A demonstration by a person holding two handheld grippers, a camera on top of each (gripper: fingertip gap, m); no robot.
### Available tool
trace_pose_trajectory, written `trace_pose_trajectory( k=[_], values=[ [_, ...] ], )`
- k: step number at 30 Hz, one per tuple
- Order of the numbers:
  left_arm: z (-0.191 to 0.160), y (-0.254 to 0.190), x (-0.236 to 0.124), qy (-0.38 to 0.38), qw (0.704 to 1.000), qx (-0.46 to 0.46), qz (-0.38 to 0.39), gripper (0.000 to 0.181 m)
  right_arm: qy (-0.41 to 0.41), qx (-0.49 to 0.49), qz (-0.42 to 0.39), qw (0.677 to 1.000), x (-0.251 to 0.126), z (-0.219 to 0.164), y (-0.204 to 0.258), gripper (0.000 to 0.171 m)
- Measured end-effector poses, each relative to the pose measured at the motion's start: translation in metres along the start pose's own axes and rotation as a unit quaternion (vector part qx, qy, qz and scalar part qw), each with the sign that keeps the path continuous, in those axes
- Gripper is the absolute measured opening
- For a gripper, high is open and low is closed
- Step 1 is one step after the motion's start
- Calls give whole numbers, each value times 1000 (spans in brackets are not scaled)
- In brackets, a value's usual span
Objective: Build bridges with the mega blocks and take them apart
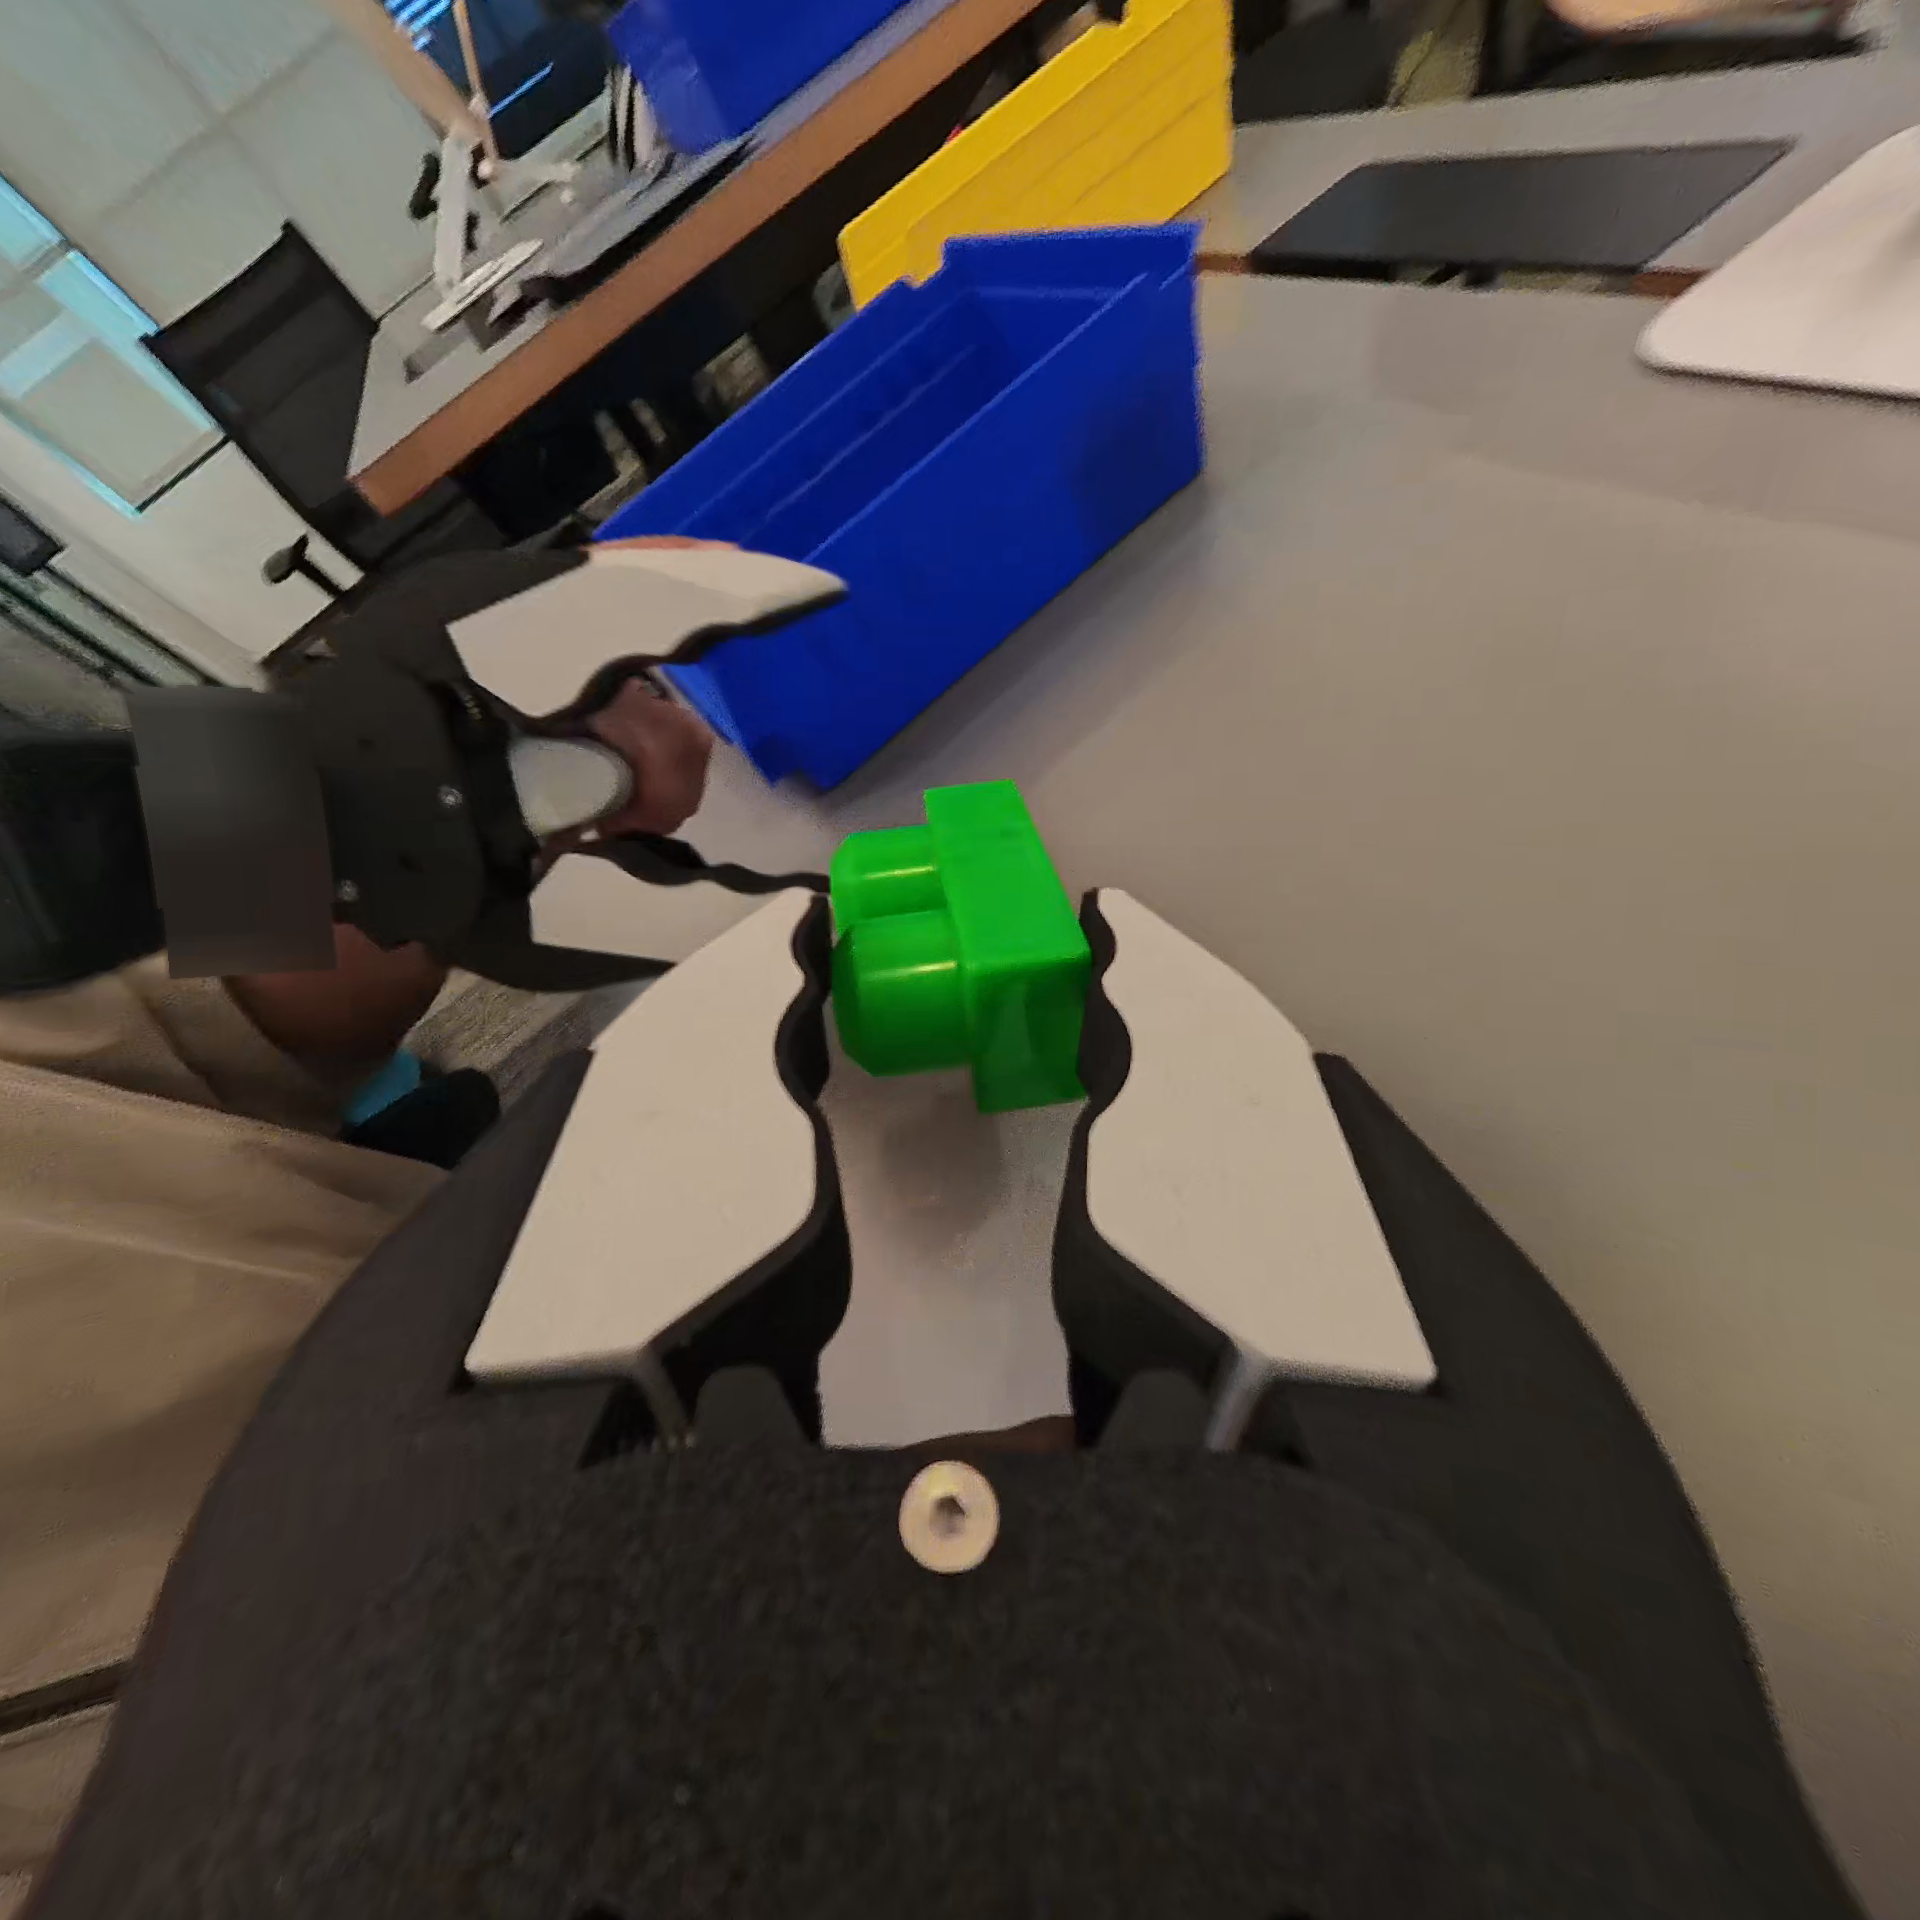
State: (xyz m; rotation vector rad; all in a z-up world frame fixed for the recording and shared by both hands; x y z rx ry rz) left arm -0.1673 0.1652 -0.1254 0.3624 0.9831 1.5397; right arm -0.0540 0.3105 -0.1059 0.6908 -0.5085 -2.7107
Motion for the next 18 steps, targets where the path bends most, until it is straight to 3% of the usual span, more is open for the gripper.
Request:
trace_pose_trajectory(
  k=[5, 9, 13, 18],
  values=[
    [-23, 9, -10, 12, 988, -154, -5, 87, -56, 8, -94, 994, -56, -5, -22, 46],
    [-42, 12, -20, 16, 956, -294, 19, 95, -101, 13, -189, 977, -99, -23, -34, 46],
    [-56, 8, -28, 21, 910, -412, 41, 101, -141, 8, -320, 937, -141, -39, -53, 46],
    [-59, -3, -27, 44, 900, -433, 16, 101, -129, -44, -484, 864, -187, -30, -81, 46]
  ],
)
Point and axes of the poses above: each gripper's, where its closed fingertips meet, x out along the fingers, z out of its top, y = z × x across the jaws, the point moved 8 cm from there along -x, back along the fingers, and after that the axes turned 4 degrees about y, right-handed, at the moved point
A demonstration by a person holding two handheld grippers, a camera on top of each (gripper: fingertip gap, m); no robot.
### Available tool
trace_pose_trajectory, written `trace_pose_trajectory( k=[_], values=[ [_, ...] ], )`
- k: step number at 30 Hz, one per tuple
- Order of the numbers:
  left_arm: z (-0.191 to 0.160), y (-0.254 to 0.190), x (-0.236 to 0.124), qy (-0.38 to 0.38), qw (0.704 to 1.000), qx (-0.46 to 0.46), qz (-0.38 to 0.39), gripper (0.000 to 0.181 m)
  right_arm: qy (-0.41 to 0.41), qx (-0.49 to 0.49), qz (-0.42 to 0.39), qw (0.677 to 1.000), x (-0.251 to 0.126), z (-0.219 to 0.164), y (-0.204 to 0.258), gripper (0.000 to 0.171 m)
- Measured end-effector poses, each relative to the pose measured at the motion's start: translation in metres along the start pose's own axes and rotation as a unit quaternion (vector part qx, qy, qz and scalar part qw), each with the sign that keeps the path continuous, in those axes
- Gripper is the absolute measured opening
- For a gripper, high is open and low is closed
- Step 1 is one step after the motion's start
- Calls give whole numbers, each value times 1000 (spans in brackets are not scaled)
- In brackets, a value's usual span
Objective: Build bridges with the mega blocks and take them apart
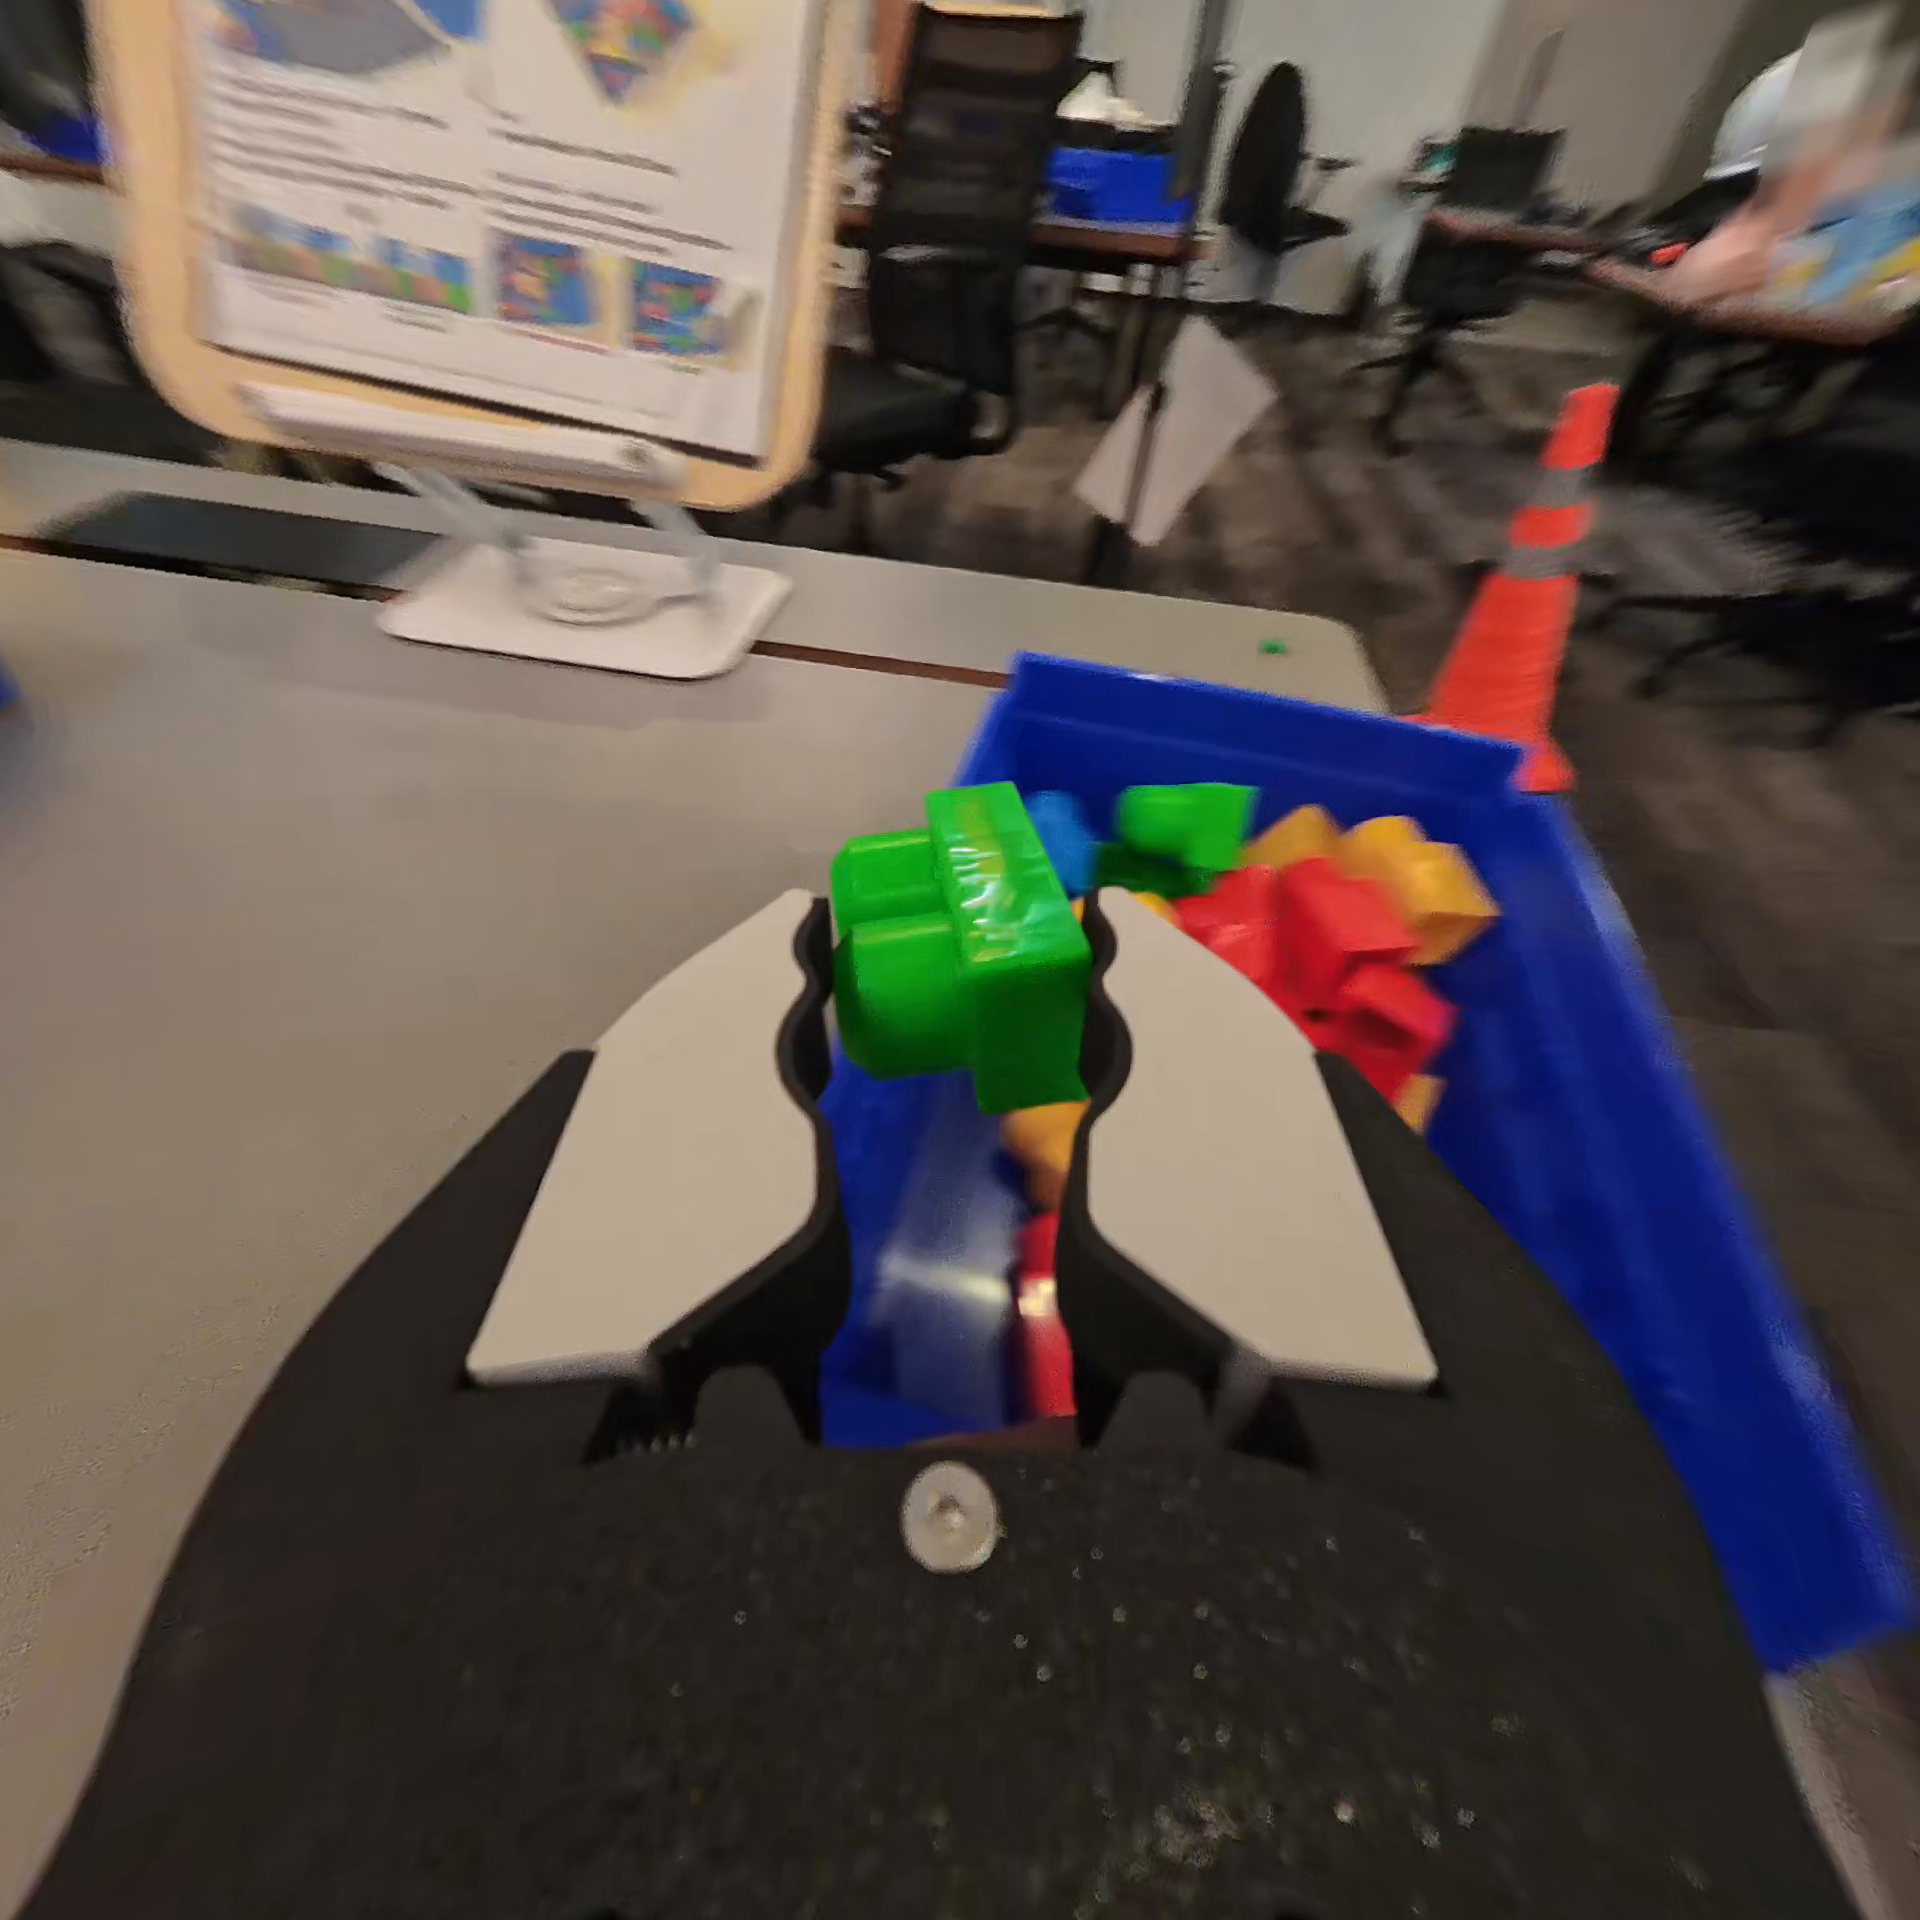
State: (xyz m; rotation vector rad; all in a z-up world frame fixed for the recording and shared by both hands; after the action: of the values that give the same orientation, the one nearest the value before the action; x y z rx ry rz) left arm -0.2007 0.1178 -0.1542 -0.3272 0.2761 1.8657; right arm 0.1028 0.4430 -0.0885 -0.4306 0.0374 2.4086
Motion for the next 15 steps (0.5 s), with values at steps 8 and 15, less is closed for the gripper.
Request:
trace_pose_trajectory(
  k=[8, 15],
  values=[
    [5, -10, -7, -21, 999, -12, -31, 90, 84, -1, -79, 993, 85, 15, -93, 46],
    [7, -22, -10, -25, 999, 12, -44, 86, 180, -3, -83, 980, 162, 2, -123, 46]
  ],
)
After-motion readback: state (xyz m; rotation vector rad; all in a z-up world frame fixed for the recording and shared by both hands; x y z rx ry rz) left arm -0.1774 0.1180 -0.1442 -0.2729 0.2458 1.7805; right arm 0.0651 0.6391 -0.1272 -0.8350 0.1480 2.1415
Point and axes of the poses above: each gripper's, where its closed fingertips meet, x out along the fingers, z out of its top, y = z × x across the jaws, the point moved 8 cm from there along -x, back along the fingers, and after that the axes turned 4 degrees about y, right-handed, at the moved point
